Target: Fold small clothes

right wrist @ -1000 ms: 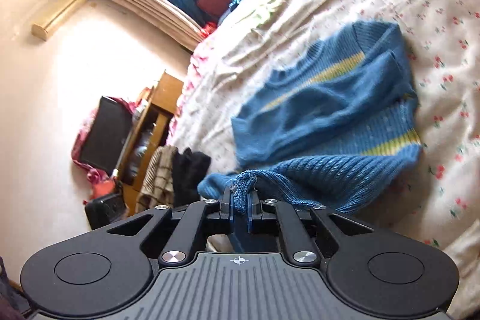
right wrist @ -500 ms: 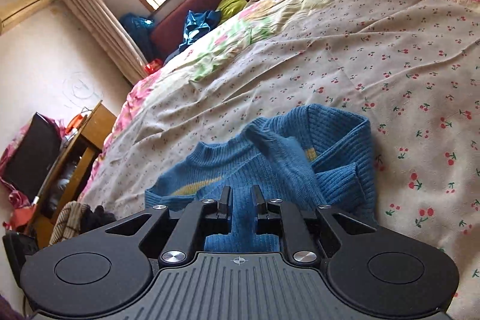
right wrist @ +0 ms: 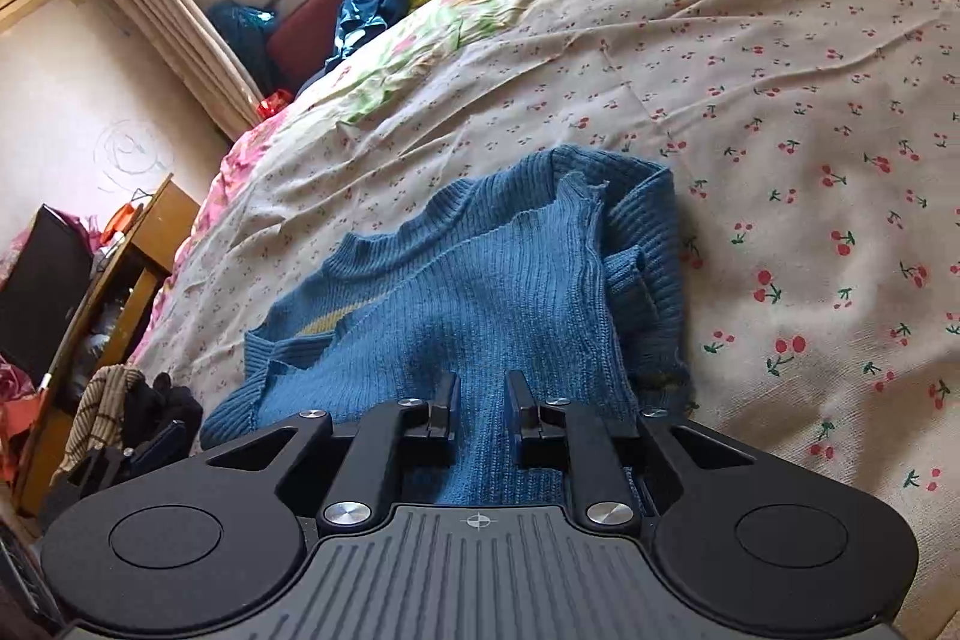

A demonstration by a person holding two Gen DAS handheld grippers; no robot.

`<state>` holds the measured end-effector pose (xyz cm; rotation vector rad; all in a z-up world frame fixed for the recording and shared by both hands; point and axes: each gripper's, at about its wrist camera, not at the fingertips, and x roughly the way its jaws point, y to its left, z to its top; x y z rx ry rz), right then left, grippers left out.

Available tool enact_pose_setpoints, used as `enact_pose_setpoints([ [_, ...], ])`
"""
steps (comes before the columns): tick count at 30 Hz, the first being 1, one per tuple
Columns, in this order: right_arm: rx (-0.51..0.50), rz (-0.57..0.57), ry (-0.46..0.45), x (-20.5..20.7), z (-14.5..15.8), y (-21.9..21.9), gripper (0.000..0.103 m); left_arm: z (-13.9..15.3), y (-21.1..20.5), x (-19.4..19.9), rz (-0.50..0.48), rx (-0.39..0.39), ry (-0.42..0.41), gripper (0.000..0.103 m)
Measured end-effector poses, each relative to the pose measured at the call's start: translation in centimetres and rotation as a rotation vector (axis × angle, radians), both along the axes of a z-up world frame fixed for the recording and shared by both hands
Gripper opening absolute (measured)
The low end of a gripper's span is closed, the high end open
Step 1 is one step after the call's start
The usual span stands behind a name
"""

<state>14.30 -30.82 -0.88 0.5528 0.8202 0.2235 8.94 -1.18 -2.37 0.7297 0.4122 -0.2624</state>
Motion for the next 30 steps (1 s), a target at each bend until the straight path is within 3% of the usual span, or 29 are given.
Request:
enact_pose_setpoints([
  [3, -0.007, -0.003, 0.016, 0.1, -0.4, -0.4, 0.018, -0.6, -0.3, 0.9, 0.001, 0.023, -0.027, 0.071],
  [6, -0.002, -0.003, 0.024, 0.1, -0.6, -0.7, 0.018, 2.2, 1.5, 3.8, 0.080, -0.075, -0.055, 0.071],
  [9, 0.008, -0.009, 0.023, 0.4, -0.8, -0.9, 0.018, 4.7, 4.2, 8.4, 0.245, -0.154, -0.113, 0.073],
  [12, 0.014, -0.023, 0.024, 0.9, -1.0, -1.0, 0.018, 5.1, 7.1, 12.6, 0.415, -0.204, -0.080, 0.073],
  [14, 0.020, -0.030, 0.023, 1.0, -1.0, -0.9, 0.018, 5.5, 8.6, 12.5, 0.437, -0.299, -0.022, 0.073],
  [16, 0.017, -0.025, 0.012, 0.8, -0.7, -0.8, 0.020, 5.5, 8.8, 11.0, 0.382, -0.372, 0.035, 0.073],
  [17, 0.007, -0.022, 0.005, 0.8, -0.6, -0.8, 0.023, 5.2, 8.2, 10.0, 0.335, -0.361, 0.052, 0.074],
  [18, -0.001, -0.020, -0.001, 0.8, -0.6, -0.8, 0.027, 4.7, 7.4, 9.3, 0.289, -0.325, 0.061, 0.074],
  [22, -0.008, -0.011, 0.000, 0.9, -0.6, -0.7, 0.027, 3.2, 2.8, 8.6, 0.116, -0.205, 0.084, 0.076],
  [26, -0.017, -0.014, -0.005, 0.9, -0.4, -0.7, 0.027, 2.1, 0.0, 10.6, 0.034, -0.124, 0.108, 0.082],
  [28, -0.020, -0.013, -0.003, 0.9, -0.6, -0.8, 0.027, 1.8, -0.8, 11.6, 0.014, -0.095, 0.120, 0.080],
  [30, -0.022, -0.011, 0.002, 0.9, -0.8, -1.0, 0.027, 2.1, -1.0, 12.5, 0.011, -0.113, 0.146, 0.067],
])
